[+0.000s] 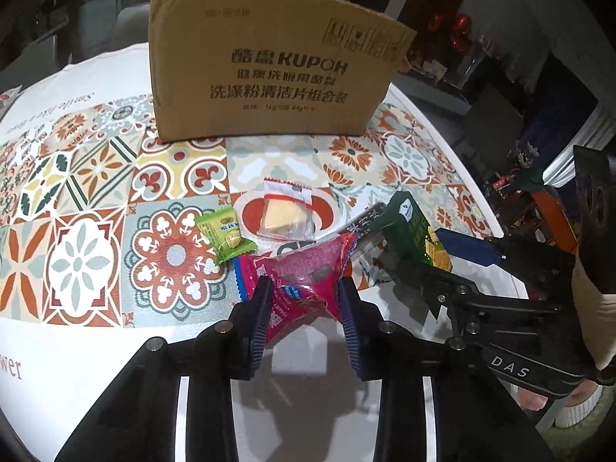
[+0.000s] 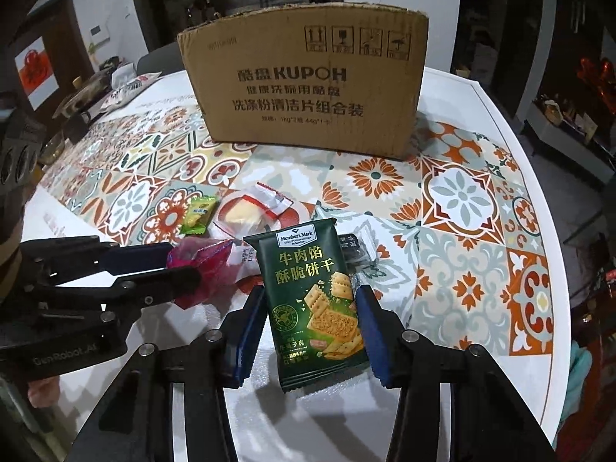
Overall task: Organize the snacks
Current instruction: 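Carry the pink bag and cracker packet over the box with both tools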
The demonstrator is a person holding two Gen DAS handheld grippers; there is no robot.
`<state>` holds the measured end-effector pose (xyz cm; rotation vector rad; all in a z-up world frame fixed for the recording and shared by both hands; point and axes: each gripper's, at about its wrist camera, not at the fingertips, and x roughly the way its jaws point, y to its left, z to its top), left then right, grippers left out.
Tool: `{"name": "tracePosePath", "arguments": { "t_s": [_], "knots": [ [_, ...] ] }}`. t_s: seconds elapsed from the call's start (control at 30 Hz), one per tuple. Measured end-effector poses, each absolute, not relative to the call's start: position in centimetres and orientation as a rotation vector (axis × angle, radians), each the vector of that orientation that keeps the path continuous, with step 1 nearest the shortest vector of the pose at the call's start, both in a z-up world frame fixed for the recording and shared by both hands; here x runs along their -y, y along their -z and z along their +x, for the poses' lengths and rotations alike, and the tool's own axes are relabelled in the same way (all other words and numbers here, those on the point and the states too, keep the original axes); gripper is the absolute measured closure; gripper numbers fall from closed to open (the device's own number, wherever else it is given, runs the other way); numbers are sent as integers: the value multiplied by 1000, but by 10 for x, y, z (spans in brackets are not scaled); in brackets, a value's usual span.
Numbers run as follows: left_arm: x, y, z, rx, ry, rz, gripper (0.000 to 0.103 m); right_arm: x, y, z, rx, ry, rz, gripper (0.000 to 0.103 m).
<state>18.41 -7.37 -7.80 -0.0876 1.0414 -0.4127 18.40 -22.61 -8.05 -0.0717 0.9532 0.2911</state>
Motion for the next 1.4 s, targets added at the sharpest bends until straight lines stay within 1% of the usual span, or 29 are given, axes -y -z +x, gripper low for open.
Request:
{"name": "tracePosePath", "arguments": {
  "t_s": [0.2, 0.77, 1.4],
  "knots": [
    [72, 58, 179, -980, 411, -77, 69, 227, 68, 180, -927, -282, -45, 55],
    [59, -8, 189, -772, 383, -48, 69, 218, -3, 186, -750, -266, -17, 55],
    [51, -73, 253, -618, 343, 8, 69, 215, -67, 247, -644, -248, 11, 55]
  ]
}}
